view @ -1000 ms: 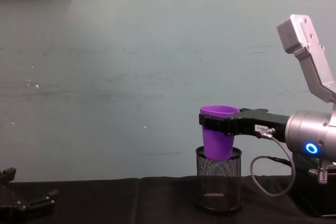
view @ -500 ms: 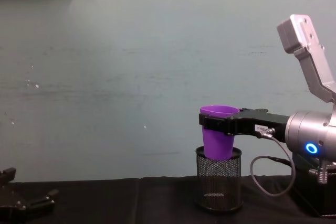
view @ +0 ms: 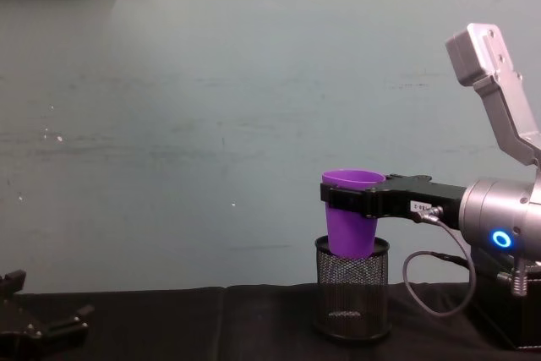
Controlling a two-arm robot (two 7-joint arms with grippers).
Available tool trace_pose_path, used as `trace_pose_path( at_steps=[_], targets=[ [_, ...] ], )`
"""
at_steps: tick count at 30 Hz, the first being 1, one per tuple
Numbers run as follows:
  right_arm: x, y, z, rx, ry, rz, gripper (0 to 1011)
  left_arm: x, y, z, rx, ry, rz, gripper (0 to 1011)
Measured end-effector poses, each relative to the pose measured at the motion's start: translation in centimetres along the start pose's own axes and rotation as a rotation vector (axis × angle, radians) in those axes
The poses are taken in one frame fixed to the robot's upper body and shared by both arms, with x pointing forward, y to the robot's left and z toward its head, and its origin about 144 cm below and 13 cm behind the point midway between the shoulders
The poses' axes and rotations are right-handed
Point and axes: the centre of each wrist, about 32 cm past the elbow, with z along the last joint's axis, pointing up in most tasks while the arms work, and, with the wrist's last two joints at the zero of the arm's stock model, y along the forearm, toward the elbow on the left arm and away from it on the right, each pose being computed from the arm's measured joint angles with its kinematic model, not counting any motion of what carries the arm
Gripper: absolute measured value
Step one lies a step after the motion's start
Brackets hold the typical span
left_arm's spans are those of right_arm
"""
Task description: Pick up one cup with a gripper and tap it against the other cup.
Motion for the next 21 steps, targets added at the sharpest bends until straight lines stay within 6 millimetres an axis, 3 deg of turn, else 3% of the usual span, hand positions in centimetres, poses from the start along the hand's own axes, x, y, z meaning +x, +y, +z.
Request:
trace_pose_path(
  at_steps=[21],
  targets=[
    [0.0, 0.0, 0.0, 0.0, 0.0, 0.0, 731, 0.0, 0.0, 0.0, 0.0, 0.0, 0.0, 1000]
  ],
)
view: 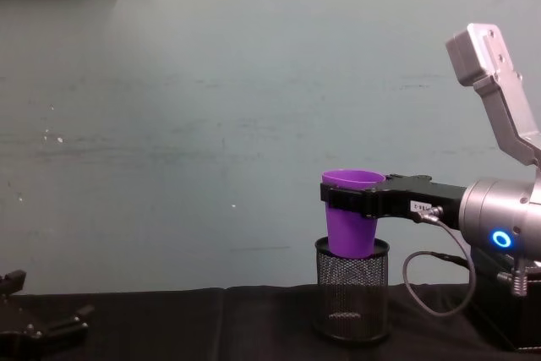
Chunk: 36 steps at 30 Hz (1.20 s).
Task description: Pick up one cup with a gripper and tap it against the other cup.
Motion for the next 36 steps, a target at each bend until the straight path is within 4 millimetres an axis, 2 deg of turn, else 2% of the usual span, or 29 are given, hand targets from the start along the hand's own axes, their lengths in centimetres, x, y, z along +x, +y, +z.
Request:
trace_pose_path(
  at_steps=[8, 14, 24, 31, 36],
  targets=[
    [-0.4, -0.6, -0.2, -0.002, -0.007, 0.015, 731, 0.0, 0.0, 0.0, 0.0, 0.0, 0.0, 1000],
    [-1.0, -1.9, 0.2, 0.002, -0.006, 0.037, 731, 0.0, 0.0, 0.0, 0.0, 0.0, 0.0, 1000],
    [-2.1, -5.9, 0.4, 0.025, 0.003, 0.078, 731, 0.0, 0.0, 0.0, 0.0, 0.0, 0.0, 1000],
    [-3.1, -9.5, -1.2, -0.004, 0.013, 0.106, 731, 0.0, 0.0, 0.0, 0.0, 0.0, 0.0, 1000],
    [-3.5, -11.0, -2.5, -0.009, 0.017, 0.119, 731, 0.0, 0.0, 0.0, 0.0, 0.0, 0.0, 1000]
  ],
)
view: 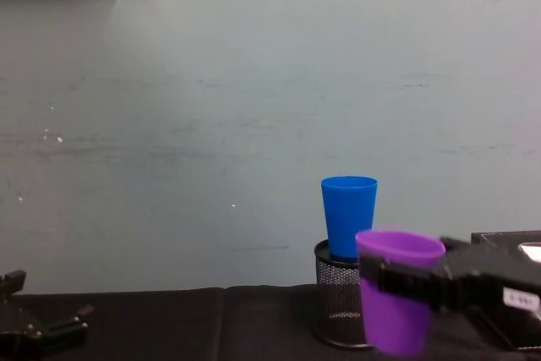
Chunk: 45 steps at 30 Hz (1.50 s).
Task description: Pick up one cup with a gripper and tap it against the other cup.
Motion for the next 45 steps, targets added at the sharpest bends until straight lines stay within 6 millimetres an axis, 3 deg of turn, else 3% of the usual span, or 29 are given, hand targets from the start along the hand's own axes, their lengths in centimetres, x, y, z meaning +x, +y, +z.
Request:
trace_pose_path(
  at_steps=[11, 22, 45],
  targets=[
    [-1.3, -2.3, -3.4, 0.0, -0.012, 0.009, 731, 0.0, 0.0, 0.0, 0.0, 0.0, 0.0, 1000],
    [-2.0, -2.3, -5.7, 0.012, -0.039, -0.015, 731, 0.0, 0.0, 0.0, 0.0, 0.0, 0.0, 1000],
    [-2.1, -2.1, -7.4, 0.014, -0.044, -0.032, 731, 0.0, 0.0, 0.0, 0.0, 0.0, 0.0, 1000]
  ],
)
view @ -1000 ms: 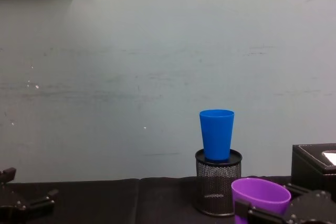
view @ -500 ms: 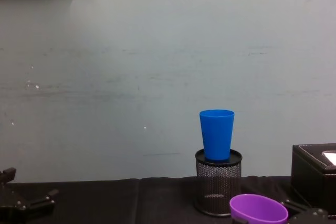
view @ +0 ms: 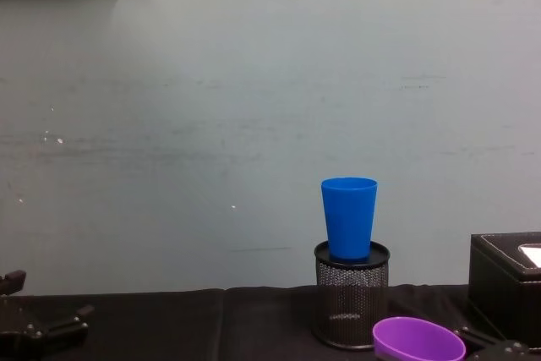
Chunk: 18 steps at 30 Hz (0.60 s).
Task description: Pick up one cup with a gripper and tap it against the other cup.
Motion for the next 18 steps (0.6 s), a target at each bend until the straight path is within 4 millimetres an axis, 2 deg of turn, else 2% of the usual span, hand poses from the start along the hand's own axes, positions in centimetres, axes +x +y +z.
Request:
trace_pose_path(
  at_steps=[7, 10, 18],
  targets=[
    [0.02, 0.01, 0.06, 0.001, -0.001, 0.001, 731, 0.0, 0.0, 0.0, 0.0, 0.0, 0.0, 1000],
    [0.01, 0.02, 0.08, 0.001, -0.002, 0.001, 776, 0.0, 0.0, 0.0, 0.0, 0.0, 0.0, 1000],
    [-0.01, 0.04, 0.13, 0.001, -0.001, 0.003, 982, 0.0, 0.0, 0.0, 0.0, 0.0, 0.0, 1000]
  ],
)
